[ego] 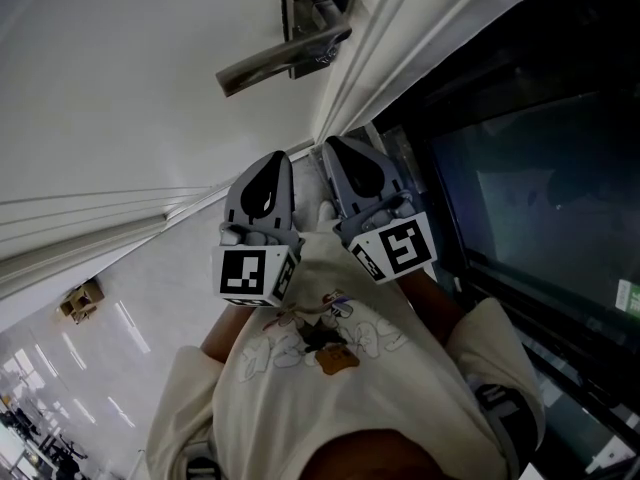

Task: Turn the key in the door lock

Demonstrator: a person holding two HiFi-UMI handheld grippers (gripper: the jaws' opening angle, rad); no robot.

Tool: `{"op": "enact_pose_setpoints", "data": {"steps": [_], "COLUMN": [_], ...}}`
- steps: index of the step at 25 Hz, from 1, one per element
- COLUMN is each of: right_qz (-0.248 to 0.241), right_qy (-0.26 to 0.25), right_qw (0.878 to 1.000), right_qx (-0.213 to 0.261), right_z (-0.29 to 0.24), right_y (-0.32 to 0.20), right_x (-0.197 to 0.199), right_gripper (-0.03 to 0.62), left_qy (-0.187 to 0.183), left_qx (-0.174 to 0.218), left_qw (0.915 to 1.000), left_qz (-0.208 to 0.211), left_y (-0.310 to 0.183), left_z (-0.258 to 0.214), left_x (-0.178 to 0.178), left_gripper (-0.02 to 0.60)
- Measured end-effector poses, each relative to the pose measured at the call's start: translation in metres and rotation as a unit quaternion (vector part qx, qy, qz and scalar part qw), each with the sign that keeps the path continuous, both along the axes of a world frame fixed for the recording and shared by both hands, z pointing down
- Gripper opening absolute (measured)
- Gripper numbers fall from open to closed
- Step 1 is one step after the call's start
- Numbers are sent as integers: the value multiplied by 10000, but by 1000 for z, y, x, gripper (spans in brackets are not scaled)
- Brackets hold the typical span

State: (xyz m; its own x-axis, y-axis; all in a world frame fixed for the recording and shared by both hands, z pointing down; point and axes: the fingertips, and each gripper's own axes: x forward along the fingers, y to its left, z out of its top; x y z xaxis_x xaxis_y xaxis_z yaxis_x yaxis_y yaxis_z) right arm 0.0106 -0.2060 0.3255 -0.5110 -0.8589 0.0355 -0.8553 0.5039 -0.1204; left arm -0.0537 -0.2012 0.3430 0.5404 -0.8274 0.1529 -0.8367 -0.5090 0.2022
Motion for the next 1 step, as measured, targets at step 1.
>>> {"op": "enact_pose_setpoints", "data": {"steps": [1], "right_qz": [5], "right_qy": [-4], "right_qw": [10000], "right_qx": [-5], "right_z": [0], "right_y": [0], "right_x": [1], "right_gripper": [6], "left_qy": [1], "left_qx": [-16], "left_qw": [10000], "left_qz": [6], "left_y": [0], "left_z": [1], "left_x": [1], "left_gripper": [6]}}
